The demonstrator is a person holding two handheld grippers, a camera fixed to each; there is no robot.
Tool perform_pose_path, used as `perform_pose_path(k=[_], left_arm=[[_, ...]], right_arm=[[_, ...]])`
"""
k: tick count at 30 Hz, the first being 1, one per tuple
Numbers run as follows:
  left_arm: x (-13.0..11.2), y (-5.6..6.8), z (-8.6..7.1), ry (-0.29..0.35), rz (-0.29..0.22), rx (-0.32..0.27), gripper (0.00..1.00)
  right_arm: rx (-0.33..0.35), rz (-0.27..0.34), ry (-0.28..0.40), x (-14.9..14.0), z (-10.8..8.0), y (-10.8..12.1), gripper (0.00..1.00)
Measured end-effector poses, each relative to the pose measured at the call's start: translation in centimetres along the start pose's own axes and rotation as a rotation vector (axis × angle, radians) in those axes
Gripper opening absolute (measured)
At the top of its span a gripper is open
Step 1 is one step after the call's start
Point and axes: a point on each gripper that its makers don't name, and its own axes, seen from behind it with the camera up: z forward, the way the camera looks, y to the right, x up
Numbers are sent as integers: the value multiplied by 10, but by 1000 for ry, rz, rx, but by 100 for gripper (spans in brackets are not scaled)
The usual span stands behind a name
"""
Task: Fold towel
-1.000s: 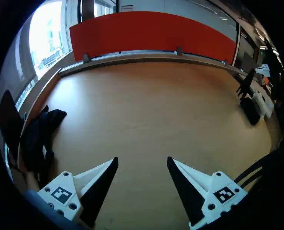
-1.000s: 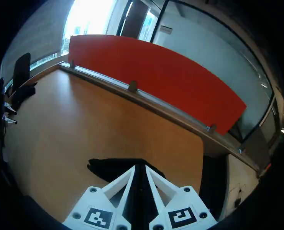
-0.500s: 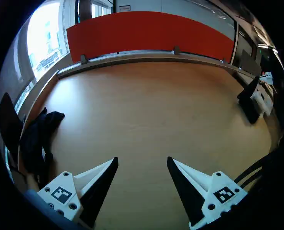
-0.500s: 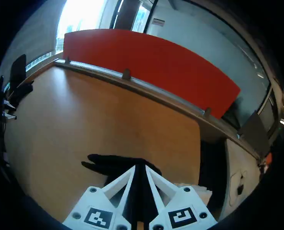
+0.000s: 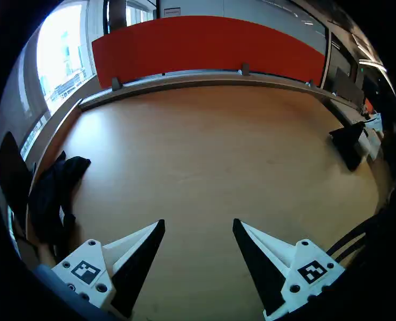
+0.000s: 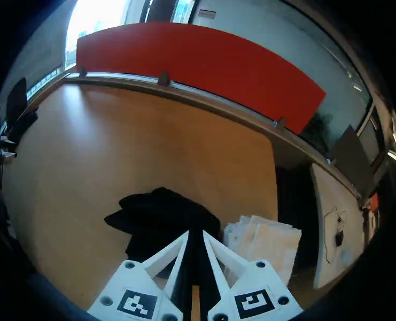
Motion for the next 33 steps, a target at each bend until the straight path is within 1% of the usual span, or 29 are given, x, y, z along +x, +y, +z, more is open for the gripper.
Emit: perform_pose_path(k=[6, 14, 17, 26, 33], left_arm=[[-1, -1, -2, 2, -1, 2, 94], [-5, -5, -4, 0, -2, 8, 94], [-5, -5, -5, 1, -1, 9, 94], [-4, -4, -6, 4, -1, 9, 94], [-6, -7, -8, 2, -7, 15, 94]], right_arm=[[-16, -20, -11, -5, -1, 5, 3], [-29, -41, 12, 2, -3, 8, 3], [-30, -64, 14, 7, -2, 9, 4], [-14, -124, 19, 34, 8, 11, 4], [-8, -165, 27, 54, 12, 14, 4]])
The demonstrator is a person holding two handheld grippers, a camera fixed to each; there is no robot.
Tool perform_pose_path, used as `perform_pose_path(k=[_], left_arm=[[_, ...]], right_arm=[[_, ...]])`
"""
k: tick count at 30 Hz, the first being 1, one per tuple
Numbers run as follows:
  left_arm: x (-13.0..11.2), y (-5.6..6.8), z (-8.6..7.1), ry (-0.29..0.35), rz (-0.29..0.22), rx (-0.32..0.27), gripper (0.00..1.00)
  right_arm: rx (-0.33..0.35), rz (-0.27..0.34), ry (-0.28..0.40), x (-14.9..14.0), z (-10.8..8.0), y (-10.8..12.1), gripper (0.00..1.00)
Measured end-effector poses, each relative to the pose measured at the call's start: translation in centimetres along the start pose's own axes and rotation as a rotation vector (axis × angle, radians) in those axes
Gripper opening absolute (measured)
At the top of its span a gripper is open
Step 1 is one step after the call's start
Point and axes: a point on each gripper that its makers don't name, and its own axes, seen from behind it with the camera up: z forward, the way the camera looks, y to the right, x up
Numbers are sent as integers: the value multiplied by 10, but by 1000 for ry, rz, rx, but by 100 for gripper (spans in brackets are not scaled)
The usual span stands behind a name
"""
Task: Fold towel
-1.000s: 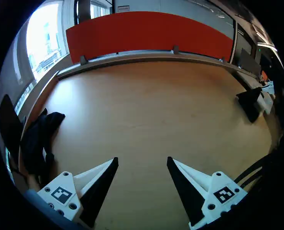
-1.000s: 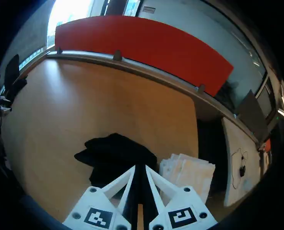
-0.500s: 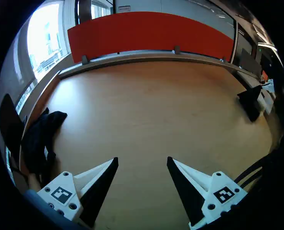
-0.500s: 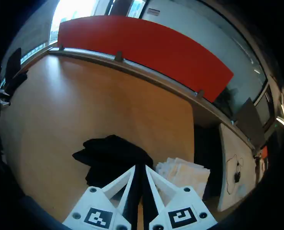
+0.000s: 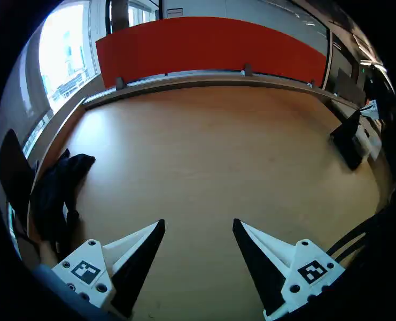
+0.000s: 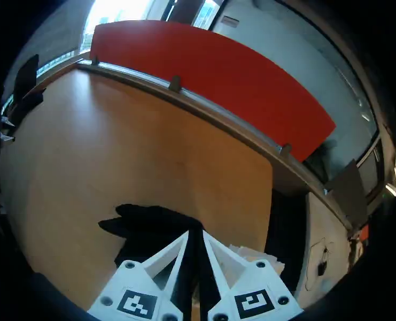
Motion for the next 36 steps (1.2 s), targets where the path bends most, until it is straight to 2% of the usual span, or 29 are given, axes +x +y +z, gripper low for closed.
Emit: perform_pose_path(k=[11, 20, 26, 36], left_arm=[[0, -2, -1, -1, -2, 6, 94], [3, -1, 1, -1, 3, 2, 94], [2, -2, 0, -2, 3, 2, 94], [0, -4, -1, -8, 7, 6, 94]], right_arm=[[10, -27, 10, 13, 5, 0, 4], [8, -16, -10, -2, 4, 2, 4], [5, 22, -55, -36, 2, 1, 3], [3, 132, -165, -113, 1, -15, 4]])
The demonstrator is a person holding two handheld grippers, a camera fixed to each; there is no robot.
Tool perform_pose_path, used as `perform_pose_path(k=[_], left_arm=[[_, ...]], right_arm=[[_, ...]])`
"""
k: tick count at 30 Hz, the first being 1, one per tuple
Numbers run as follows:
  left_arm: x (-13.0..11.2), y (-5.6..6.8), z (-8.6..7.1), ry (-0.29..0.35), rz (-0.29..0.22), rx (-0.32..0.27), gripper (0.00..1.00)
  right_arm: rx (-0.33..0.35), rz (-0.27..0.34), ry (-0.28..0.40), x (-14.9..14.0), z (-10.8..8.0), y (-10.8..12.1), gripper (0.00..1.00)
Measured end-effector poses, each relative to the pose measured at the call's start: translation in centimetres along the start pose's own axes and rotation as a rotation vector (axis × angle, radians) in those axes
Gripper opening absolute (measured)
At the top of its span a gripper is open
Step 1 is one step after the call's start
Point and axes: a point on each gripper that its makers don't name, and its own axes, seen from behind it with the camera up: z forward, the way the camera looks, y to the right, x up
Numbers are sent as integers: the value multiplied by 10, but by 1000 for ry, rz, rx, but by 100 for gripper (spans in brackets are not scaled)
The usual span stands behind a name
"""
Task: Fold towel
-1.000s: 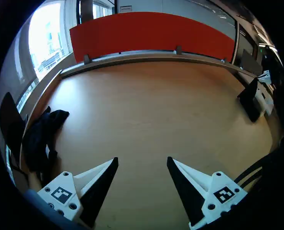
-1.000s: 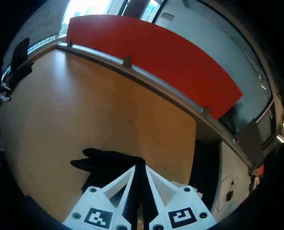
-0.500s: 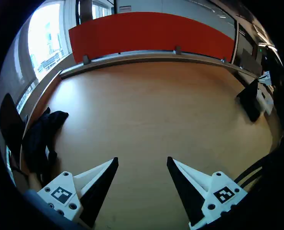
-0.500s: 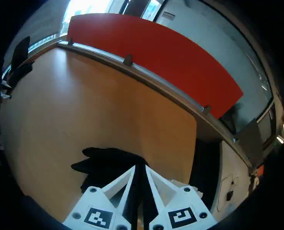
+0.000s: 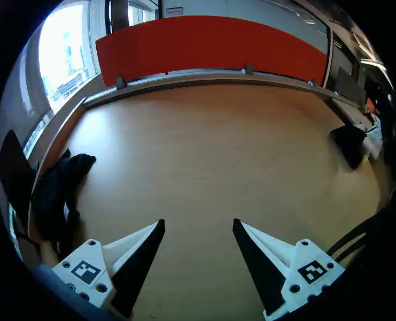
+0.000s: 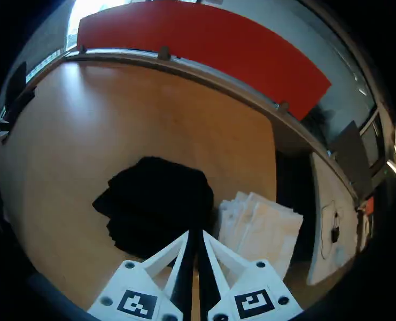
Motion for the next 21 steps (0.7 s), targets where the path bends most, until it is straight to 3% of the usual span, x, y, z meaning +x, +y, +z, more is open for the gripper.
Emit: perform_pose_path(k=[9, 21], left_arm=[[-2, -1, -2, -2, 8, 4, 94], [-3, -4, -5, -1, 10, 12, 94]], right_arm=[[11, 50, -77, -44, 10, -16, 4], [-20, 88, -124, -61, 17, -17, 4]])
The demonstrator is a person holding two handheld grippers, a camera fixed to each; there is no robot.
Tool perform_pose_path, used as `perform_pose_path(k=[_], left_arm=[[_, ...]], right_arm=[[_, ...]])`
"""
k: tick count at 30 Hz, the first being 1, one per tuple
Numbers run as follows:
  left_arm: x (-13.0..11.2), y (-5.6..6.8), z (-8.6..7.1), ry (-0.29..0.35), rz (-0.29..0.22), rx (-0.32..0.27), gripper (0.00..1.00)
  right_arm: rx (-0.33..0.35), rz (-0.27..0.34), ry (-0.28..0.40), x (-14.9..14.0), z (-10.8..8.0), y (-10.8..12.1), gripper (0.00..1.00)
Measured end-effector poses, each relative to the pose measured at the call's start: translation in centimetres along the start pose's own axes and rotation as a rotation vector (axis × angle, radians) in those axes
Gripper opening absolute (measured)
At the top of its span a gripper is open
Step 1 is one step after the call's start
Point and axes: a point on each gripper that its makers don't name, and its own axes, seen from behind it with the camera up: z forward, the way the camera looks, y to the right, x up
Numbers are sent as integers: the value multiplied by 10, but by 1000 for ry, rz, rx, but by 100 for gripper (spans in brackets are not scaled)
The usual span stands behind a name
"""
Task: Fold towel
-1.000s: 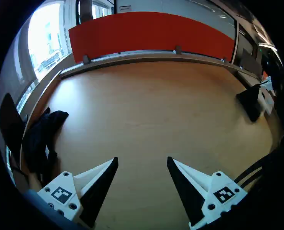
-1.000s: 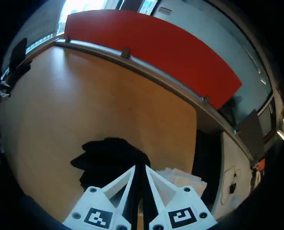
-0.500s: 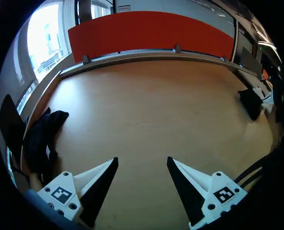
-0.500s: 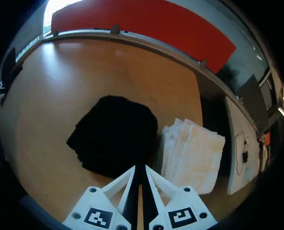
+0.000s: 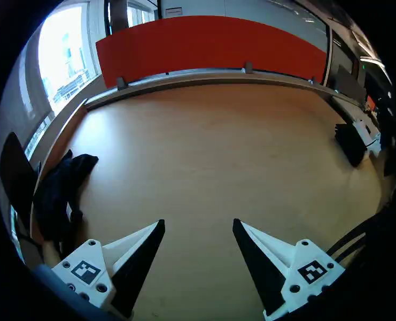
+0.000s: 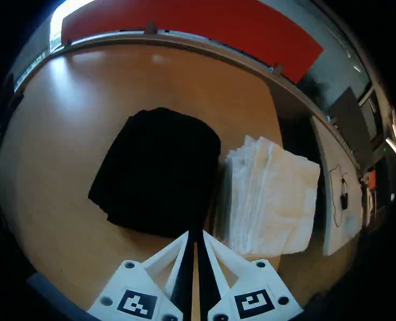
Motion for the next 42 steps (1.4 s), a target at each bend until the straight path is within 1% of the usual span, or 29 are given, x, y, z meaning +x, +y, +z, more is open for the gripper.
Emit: perform_pose_path(k=[5, 14, 22, 25, 26, 30, 33, 36, 42], left_arm=[[0, -2, -1, 2, -1, 3, 94], [-4, -5, -3, -3, 1, 11, 94], [-4, -4, -2, -3, 2, 8, 94], [-3, -3, -2, -2, 4, 6, 94], [-3, -2, -2, -2, 4, 5, 94], [-3, -2, -3, -1, 4, 5, 94], [-3, -2, -3, 0, 2, 5, 94], [-3, -2, -3, 0, 1, 4, 94], [-3, -1, -3, 1, 3, 3, 94]], right_arm=[[-13, 12, -27, -8, 7, -1, 4], [-36, 55, -67, -18, 18, 3, 4], [-39, 61, -63, -21, 18, 2, 5], [-38, 61, -61, -22, 17, 1, 9], [-38, 60, -61, -22, 17, 1, 10], [-47, 60, -47, -23, 13, 1, 26], [-48, 62, -31, -24, 8, -1, 45], [-47, 68, -11, -23, 4, -2, 61], [-22, 87, 44, -11, -2, -14, 64]])
